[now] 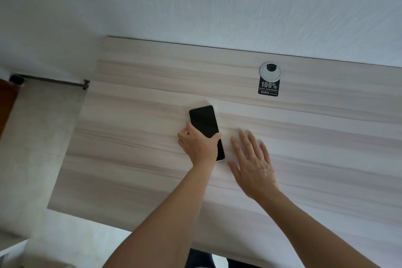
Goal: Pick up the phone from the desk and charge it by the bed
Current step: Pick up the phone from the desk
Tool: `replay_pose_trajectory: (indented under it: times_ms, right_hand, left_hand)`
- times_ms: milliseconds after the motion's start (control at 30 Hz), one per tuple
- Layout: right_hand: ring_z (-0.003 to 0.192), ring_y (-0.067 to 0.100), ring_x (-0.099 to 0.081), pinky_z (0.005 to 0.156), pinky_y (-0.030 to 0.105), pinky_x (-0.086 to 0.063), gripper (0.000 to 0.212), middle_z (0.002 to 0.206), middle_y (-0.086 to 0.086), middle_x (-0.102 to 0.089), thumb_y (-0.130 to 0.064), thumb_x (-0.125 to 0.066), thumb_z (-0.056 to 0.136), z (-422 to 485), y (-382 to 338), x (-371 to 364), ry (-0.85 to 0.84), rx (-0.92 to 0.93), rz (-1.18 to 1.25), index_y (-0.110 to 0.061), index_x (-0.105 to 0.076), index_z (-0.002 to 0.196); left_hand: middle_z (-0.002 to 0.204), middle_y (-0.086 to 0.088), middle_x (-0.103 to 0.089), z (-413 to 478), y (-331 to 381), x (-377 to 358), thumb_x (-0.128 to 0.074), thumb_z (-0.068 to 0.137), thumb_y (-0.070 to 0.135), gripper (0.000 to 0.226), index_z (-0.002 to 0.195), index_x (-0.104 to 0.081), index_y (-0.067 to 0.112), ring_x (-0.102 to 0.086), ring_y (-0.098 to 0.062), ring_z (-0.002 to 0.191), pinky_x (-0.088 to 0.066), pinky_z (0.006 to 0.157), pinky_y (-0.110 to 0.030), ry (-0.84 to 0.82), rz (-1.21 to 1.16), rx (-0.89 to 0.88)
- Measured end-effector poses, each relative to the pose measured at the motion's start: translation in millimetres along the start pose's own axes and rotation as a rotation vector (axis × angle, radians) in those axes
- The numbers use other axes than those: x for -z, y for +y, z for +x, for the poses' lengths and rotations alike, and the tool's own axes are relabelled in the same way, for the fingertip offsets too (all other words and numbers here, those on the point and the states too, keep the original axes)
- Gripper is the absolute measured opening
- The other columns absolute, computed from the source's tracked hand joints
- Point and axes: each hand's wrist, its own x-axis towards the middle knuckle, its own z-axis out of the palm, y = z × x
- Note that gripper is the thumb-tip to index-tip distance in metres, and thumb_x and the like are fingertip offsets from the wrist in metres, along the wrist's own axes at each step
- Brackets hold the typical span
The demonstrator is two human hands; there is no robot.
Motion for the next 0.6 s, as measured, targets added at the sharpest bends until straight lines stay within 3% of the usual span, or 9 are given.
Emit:
replay_pose_trajectory:
  times_ms: [100, 200, 300, 400, 500, 600]
  right_hand:
    - [0.153, 0.022, 0.006, 0.124, 0.047, -0.009, 0.066, 0.167, 0.002, 0.004, -0.050, -0.030, 0.099, 0, 0, -2, 0.003, 0.005, -0.009, -0.025, -0.010, 0.157]
    - [0.154, 0.023, 0.003, 0.122, 0.045, -0.005, 0.066, 0.167, 0.003, 0.000, -0.051, -0.029, 0.099, 1, 1, -3, 0.003, 0.007, -0.015, -0.025, -0.011, 0.157]
    - [0.153, 0.023, 0.004, 0.121, 0.044, -0.003, 0.066, 0.167, 0.002, 0.001, -0.051, -0.030, 0.099, 1, 3, -3, 0.007, 0.006, -0.016, -0.026, -0.010, 0.157]
    - [0.153, 0.022, 0.006, 0.121, 0.044, -0.003, 0.067, 0.167, 0.001, 0.003, -0.052, -0.030, 0.099, 0, 2, -2, 0.011, 0.017, -0.008, -0.028, -0.007, 0.157]
    - [0.154, 0.023, -0.003, 0.123, 0.044, -0.010, 0.064, 0.166, 0.002, -0.005, -0.049, -0.036, 0.099, 0, -1, 4, 0.025, 0.014, 0.022, -0.029, -0.014, 0.156]
    - [0.153, 0.023, -0.006, 0.124, 0.045, -0.017, 0.061, 0.166, 0.003, -0.012, -0.046, -0.040, 0.100, 3, -4, 18, -0.013, 0.006, 0.074, -0.031, -0.019, 0.155]
  left_hand:
    - [0.126, -0.016, -0.055, 4, 6, 1, -0.092, 0.061, 0.038, 0.094, 0.134, -0.044, 0.003, -0.047, -0.033, 0.117, -0.038, 0.096, -0.036, -0.003, 0.033, 0.005]
    - [0.122, -0.015, -0.054, 2, 9, 0, -0.092, 0.062, 0.034, 0.087, 0.127, -0.043, 0.005, -0.051, -0.032, 0.110, -0.045, 0.085, -0.039, -0.036, -0.026, 0.002]
    - [0.115, -0.010, -0.058, 2, 9, 2, -0.089, 0.067, 0.030, 0.074, 0.119, -0.042, 0.008, -0.056, -0.032, 0.102, -0.043, 0.072, -0.035, -0.079, -0.046, -0.026]
    - [0.102, -0.002, -0.057, 3, 10, 8, -0.087, 0.070, 0.029, 0.067, 0.116, -0.041, 0.010, -0.053, -0.027, 0.089, -0.042, 0.069, -0.033, -0.113, -0.080, -0.039]
    - [0.104, 0.000, -0.060, 4, 6, 16, -0.084, 0.074, 0.026, 0.058, 0.111, -0.041, 0.015, -0.059, -0.024, 0.091, -0.045, 0.067, -0.031, -0.169, -0.189, -0.029]
    - [0.108, -0.003, -0.064, -1, 5, 30, -0.080, 0.080, 0.021, 0.050, 0.112, -0.042, 0.021, -0.065, -0.017, 0.093, -0.050, 0.058, -0.019, -0.196, -0.400, 0.025]
